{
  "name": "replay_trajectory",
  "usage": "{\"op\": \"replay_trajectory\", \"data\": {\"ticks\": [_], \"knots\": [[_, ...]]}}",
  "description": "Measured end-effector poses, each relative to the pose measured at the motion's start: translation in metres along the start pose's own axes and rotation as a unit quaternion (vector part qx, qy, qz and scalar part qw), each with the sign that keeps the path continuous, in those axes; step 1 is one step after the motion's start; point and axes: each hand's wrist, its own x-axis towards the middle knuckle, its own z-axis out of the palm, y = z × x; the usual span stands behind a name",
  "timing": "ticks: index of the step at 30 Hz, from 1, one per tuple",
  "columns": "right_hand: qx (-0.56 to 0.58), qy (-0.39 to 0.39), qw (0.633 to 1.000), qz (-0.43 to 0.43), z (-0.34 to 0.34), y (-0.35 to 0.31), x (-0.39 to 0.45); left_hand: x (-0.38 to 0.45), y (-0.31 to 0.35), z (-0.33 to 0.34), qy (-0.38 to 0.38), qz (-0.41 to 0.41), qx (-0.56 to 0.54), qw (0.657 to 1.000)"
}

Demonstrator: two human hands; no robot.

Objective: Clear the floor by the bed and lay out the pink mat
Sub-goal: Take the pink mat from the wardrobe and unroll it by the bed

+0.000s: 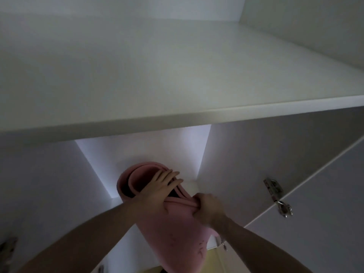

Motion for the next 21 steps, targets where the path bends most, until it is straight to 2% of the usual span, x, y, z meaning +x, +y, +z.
{"op": "replay_trajectory", "data": {"ticks": [3,6,9,13,21], "knots": [[-0.024,-0.007,0.999,-0.035,-0.013,0.009,-0.025,-0.011,0.021,-0.012,-0.061,0.022,0.014,0.998],[-0.032,-0.013,0.997,-0.062,-0.015,0.019,-0.048,-0.028,0.042,-0.015,-0.029,0.034,-0.043,0.998],[-0.037,-0.010,0.995,-0.094,-0.014,0.030,-0.077,-0.051,0.069,-0.014,-0.026,0.005,-0.068,0.997],[-0.033,-0.007,0.991,-0.126,-0.006,0.042,-0.115,-0.093,0.112,-0.019,-0.053,-0.062,-0.039,0.996],[-0.069,-0.037,0.973,-0.218,0.016,0.028,-0.190,-0.236,0.198,-0.026,0.003,-0.248,-0.058,0.967]]}}
